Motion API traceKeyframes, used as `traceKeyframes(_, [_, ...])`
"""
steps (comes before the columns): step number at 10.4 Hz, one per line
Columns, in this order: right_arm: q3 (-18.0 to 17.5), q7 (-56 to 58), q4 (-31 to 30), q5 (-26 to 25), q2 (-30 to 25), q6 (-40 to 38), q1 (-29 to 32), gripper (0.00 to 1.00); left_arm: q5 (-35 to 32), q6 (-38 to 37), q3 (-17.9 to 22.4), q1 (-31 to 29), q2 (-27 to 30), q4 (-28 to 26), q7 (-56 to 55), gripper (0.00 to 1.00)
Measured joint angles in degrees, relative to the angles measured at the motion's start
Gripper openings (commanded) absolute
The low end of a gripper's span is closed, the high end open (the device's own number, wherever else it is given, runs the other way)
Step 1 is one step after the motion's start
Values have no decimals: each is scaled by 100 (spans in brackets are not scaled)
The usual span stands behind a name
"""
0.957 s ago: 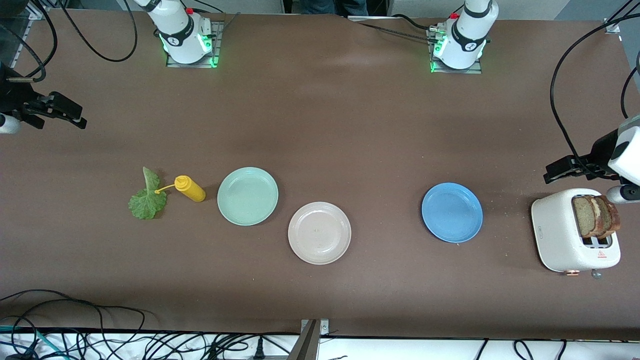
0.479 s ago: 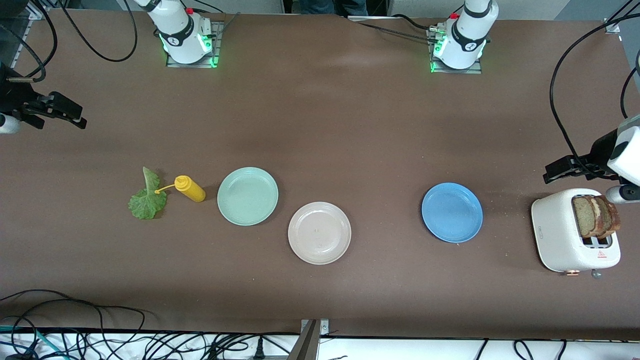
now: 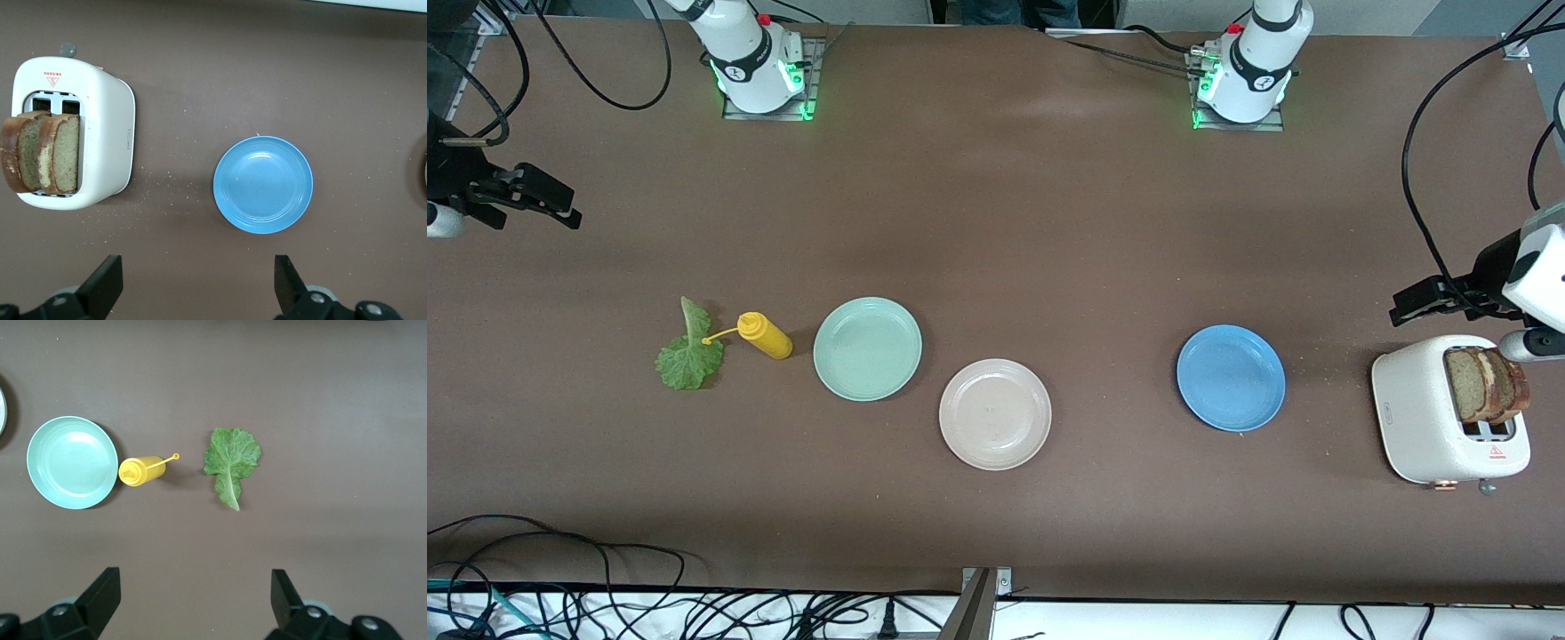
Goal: Make sandwich on beige plate with both arms
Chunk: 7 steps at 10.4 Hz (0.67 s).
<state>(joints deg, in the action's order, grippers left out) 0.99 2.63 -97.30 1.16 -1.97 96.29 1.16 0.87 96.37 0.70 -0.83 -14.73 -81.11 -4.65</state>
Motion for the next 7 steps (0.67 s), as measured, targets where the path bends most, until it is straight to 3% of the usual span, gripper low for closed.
traceKeyframes(7, [9,0,0,0,0,-3,1,100,-30,0,89,-191,-58,-3,203,100])
